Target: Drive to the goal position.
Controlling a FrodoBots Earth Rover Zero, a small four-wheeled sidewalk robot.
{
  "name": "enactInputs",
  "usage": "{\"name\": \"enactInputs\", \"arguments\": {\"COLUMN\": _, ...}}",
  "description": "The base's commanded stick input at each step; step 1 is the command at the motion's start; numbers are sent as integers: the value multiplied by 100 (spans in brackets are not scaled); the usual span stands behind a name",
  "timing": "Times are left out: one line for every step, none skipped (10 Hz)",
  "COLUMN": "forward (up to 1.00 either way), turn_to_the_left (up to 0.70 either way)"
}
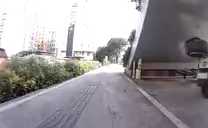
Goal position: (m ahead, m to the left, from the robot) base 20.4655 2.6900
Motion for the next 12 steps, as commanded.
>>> {"name": "enactInputs", "arguments": {"forward": 45, "turn_to_the_left": 0}}
{"name": "enactInputs", "arguments": {"forward": 45, "turn_to_the_left": 0}}
{"name": "enactInputs", "arguments": {"forward": 45, "turn_to_the_left": 0}}
{"name": "enactInputs", "arguments": {"forward": 45, "turn_to_the_left": 0}}
{"name": "enactInputs", "arguments": {"forward": 45, "turn_to_the_left": 0}}
{"name": "enactInputs", "arguments": {"forward": 45, "turn_to_the_left": 0}}
{"name": "enactInputs", "arguments": {"forward": 45, "turn_to_the_left": 0}}
{"name": "enactInputs", "arguments": {"forward": 47, "turn_to_the_left": 0}}
{"name": "enactInputs", "arguments": {"forward": 68, "turn_to_the_left": 0}}
{"name": "enactInputs", "arguments": {"forward": 70, "turn_to_the_left": 0}}
{"name": "enactInputs", "arguments": {"forward": 70, "turn_to_the_left": 0}}
{"name": "enactInputs", "arguments": {"forward": 70, "turn_to_the_left": 0}}
